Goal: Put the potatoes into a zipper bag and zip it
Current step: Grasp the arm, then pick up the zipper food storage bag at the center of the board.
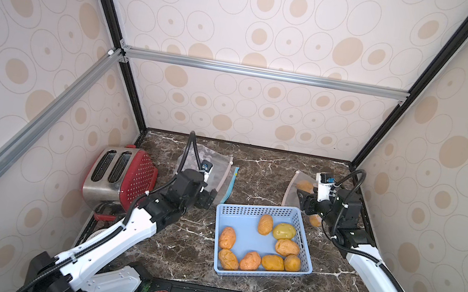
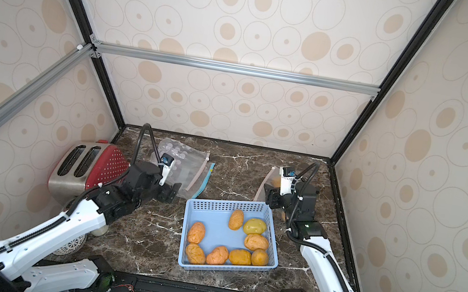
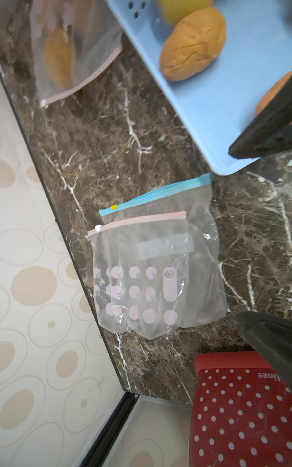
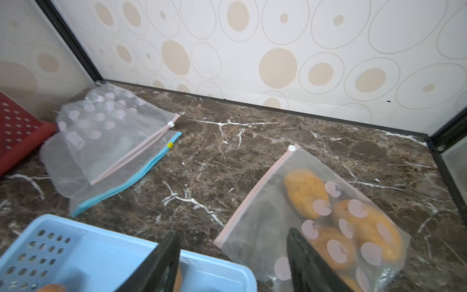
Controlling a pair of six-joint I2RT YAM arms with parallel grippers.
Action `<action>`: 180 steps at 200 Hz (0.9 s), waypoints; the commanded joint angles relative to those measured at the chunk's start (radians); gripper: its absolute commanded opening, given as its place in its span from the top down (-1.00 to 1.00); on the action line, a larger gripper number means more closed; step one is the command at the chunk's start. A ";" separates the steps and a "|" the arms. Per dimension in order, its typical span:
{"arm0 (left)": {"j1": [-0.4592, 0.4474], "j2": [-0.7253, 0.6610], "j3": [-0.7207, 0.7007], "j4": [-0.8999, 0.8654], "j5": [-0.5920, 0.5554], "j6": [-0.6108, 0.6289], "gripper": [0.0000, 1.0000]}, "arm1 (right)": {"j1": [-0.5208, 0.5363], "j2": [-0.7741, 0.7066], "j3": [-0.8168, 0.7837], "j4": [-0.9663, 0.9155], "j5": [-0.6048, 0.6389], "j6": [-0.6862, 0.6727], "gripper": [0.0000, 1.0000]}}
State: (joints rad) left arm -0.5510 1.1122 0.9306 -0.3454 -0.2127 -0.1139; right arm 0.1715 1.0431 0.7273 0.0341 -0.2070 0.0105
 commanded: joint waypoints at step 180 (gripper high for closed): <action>0.054 1.193 0.996 -0.331 -0.172 -0.090 -0.30 | 0.044 -0.082 -0.217 0.128 -0.060 0.179 -0.29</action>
State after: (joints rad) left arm -0.5034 2.2791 1.8534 -0.6319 -0.3302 -0.2142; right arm 0.2085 0.9504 0.5213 0.1432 -0.2661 0.1825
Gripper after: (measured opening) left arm 0.672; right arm 0.644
